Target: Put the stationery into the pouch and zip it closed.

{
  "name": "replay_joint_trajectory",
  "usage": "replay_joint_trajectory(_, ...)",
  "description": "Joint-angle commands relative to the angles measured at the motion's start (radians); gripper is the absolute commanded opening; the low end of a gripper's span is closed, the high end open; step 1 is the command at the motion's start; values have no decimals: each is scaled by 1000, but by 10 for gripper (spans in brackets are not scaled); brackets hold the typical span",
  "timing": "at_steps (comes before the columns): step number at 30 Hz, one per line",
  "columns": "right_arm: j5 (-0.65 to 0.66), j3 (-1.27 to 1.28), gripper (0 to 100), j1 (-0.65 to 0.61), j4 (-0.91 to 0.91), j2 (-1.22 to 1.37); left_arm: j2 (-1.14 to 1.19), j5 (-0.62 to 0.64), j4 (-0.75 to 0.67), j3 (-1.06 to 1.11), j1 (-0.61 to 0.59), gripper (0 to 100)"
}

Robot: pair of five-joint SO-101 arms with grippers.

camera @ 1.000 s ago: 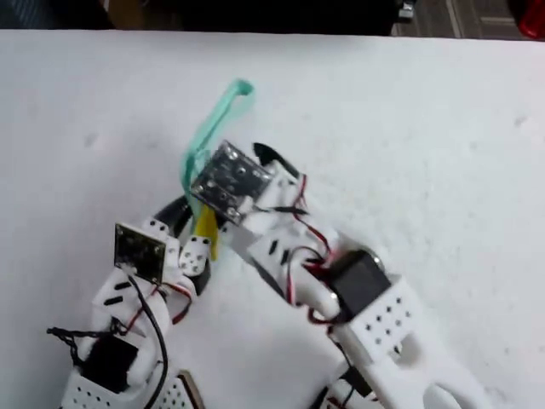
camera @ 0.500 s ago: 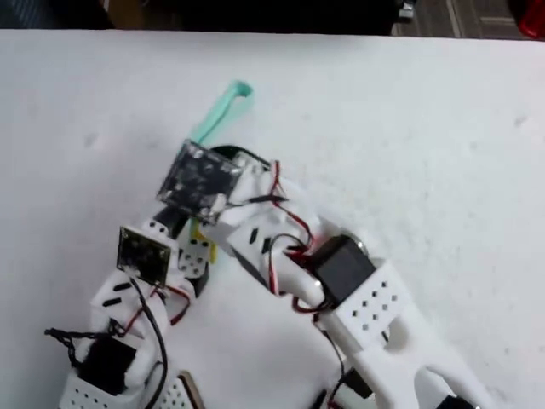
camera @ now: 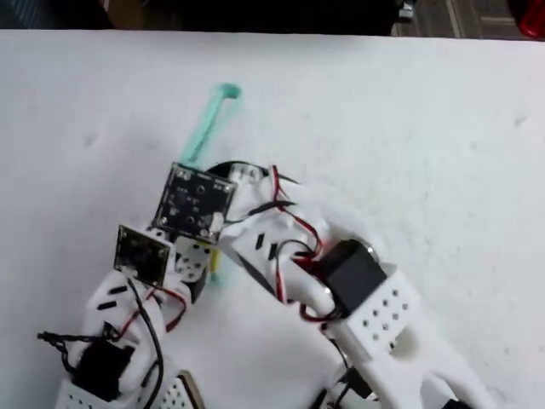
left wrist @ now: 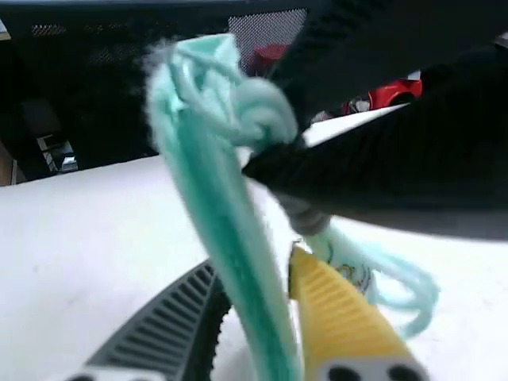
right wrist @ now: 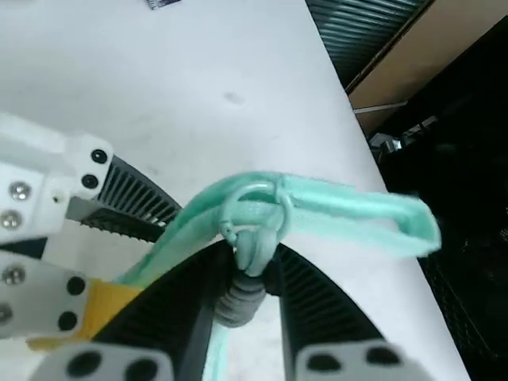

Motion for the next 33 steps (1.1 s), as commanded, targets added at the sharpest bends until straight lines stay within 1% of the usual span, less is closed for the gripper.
replay_joint_trajectory(1,9,-29,18,36,13,-45,2,49,17,-87,-35,161)
replay_joint_trajectory(10,6,-98,18,42,107,-116,2,51,-28,-84,-30,157)
replay_joint_trajectory(13,-84,-138,18,77,116,-113,2,52,-26,-83,-30,149)
replay_joint_trajectory(15,-124,-146,18,104,116,-91,2,52,-25,-83,-15,110)
replay_joint_trajectory(18,-137,-147,18,110,116,-38,2,44,-20,-83,44,42)
replay_joint_trajectory(20,-138,-149,18,110,116,-13,2,20,-18,-83,71,23)
replay_joint_trajectory(22,-144,-152,18,111,116,-2,2,-9,-15,-83,77,22)
replay_joint_trajectory(25,-226,-181,18,116,120,1,2,-11,0,-83,77,22)
replay_joint_trajectory(28,-267,-198,18,133,120,2,2,-12,6,-83,77,22)
replay_joint_trajectory(33,-265,-198,18,131,143,8,1,-17,26,-87,77,22)
